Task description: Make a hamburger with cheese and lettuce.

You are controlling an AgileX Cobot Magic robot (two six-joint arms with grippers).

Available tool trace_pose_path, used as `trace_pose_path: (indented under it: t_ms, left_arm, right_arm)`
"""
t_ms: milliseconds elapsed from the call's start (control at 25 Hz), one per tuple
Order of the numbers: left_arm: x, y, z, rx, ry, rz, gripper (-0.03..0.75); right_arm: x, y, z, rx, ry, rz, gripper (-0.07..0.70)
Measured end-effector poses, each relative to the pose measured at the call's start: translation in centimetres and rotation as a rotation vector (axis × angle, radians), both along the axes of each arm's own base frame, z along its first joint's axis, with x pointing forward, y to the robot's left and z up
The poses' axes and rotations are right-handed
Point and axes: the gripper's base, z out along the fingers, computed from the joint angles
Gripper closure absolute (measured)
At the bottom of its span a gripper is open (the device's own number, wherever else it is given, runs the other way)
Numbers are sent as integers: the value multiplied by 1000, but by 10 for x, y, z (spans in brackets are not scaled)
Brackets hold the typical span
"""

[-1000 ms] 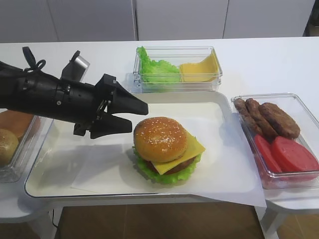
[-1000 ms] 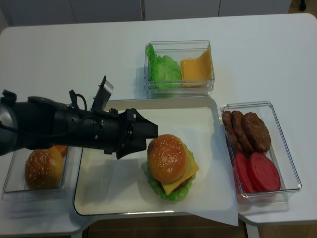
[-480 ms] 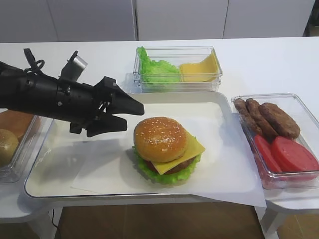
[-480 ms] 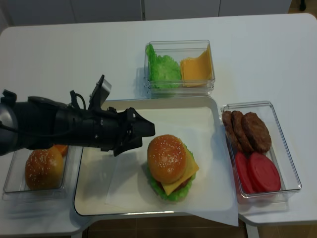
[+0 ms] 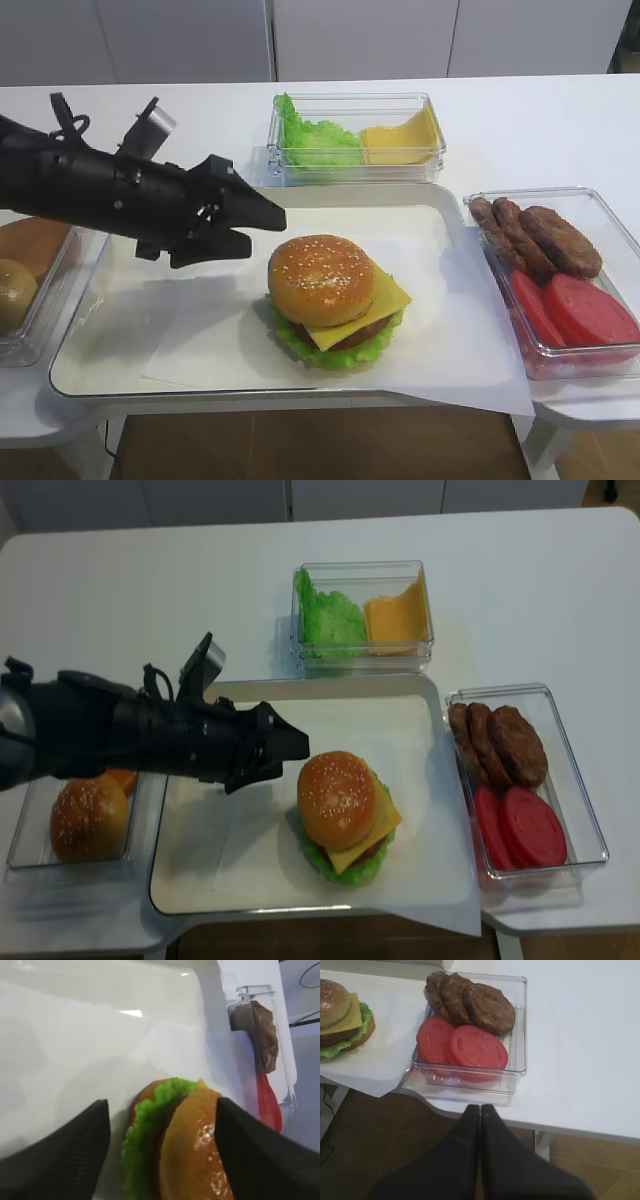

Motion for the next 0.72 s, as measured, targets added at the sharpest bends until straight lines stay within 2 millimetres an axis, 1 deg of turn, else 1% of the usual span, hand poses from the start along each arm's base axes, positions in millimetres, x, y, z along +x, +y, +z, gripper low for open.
trace_pose_path:
  t_ms: [120, 200, 440, 640, 720]
  left_arm:
    - [5, 0, 14, 4, -59, -5, 228]
    - [6, 1, 20, 32, -72, -5, 228]
    - [0, 11, 32, 217, -83, -37, 228]
    - [-3, 20, 31, 334, -31, -10, 228]
    - [-4, 20, 28, 378, -22, -19, 229]
  right_arm:
    - [0, 0, 0, 0, 0, 0, 636]
    - [0, 0, 0, 0, 0, 0, 636]
    - [0, 0, 0, 0, 0, 0, 636]
    - [0, 0, 0, 0, 0, 0, 636]
    - [0, 0, 0, 0, 0, 0, 636]
